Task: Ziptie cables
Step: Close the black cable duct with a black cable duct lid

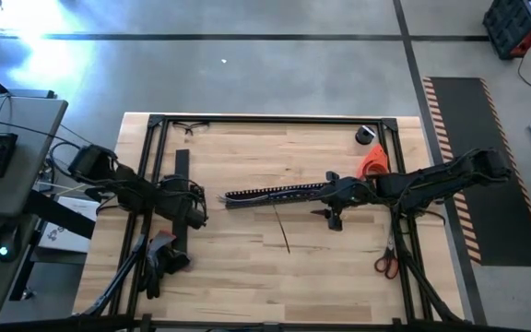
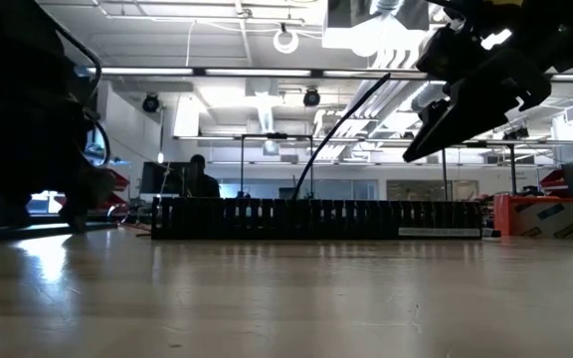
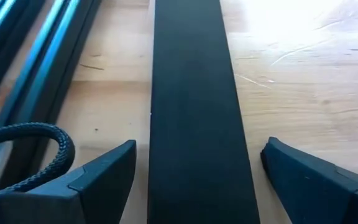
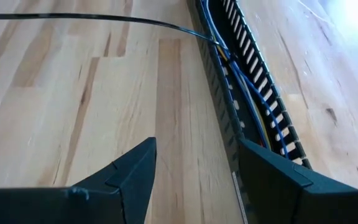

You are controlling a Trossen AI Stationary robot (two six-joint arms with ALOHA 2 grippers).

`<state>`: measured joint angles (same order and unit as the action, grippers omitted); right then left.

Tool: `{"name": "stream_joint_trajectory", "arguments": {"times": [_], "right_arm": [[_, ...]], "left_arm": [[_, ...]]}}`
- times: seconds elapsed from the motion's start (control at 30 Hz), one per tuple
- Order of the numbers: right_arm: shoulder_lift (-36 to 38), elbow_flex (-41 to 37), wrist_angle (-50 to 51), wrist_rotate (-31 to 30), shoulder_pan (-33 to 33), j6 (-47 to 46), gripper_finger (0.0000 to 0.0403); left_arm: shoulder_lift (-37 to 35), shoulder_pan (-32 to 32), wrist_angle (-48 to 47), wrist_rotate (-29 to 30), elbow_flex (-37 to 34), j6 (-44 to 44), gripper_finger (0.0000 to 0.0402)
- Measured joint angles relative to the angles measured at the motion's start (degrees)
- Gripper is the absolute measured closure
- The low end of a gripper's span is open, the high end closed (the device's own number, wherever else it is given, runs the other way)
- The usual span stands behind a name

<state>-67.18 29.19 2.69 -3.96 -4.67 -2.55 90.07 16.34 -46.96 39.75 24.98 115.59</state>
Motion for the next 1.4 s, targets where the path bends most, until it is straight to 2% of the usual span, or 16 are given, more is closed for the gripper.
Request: {"name": "stream_joint_trajectory", "arguments": {"times": [0.27, 0.5, 0.73, 1.07, 1.17, 1.27, 1.4], "right_arm": [[0.0, 0.0, -0.9, 0.0, 0.0, 0.9, 0.0199], [0.0, 0.0, -1.7, 0.0, 0.0, 1.5, 0.0199], [0.0, 0.0, -2.0, 0.0, 0.0, 2.5, 0.0199], [0.0, 0.0, -2.0, 0.1, 0.0, 2.6, 0.0199], [0.0, 0.0, -1.9, 0.1, 0.0, 2.6, 0.0199], [0.0, 0.0, -1.9, 0.3, 0.0, 2.5, 0.0199], [0.0, 0.0, -1.9, 1.0, 0.0, 2.5, 0.0199]], "left_arm": [[-3.8, 0.3, 8.0, 3.2, -4.6, -1.7, 0.0081], [-3.4, -0.1, 10.2, 4.4, -1.8, -5.3, 0.0111], [-3.6, -3.1, 13.1, 4.7, -1.1, -10.1, 0.0115], [-3.2, -5.6, 24.8, 5.2, -1.8, -24.3, 0.0115], [-1.3, -5.9, 27.7, 6.4, -2.3, -26.0, 0.0120], [0.6, -5.8, 29.9, 8.4, -2.4, -26.8, 0.0136], [2.2, -5.8, 32.8, 10.4, -2.4, -28.1, 0.0181]]}}
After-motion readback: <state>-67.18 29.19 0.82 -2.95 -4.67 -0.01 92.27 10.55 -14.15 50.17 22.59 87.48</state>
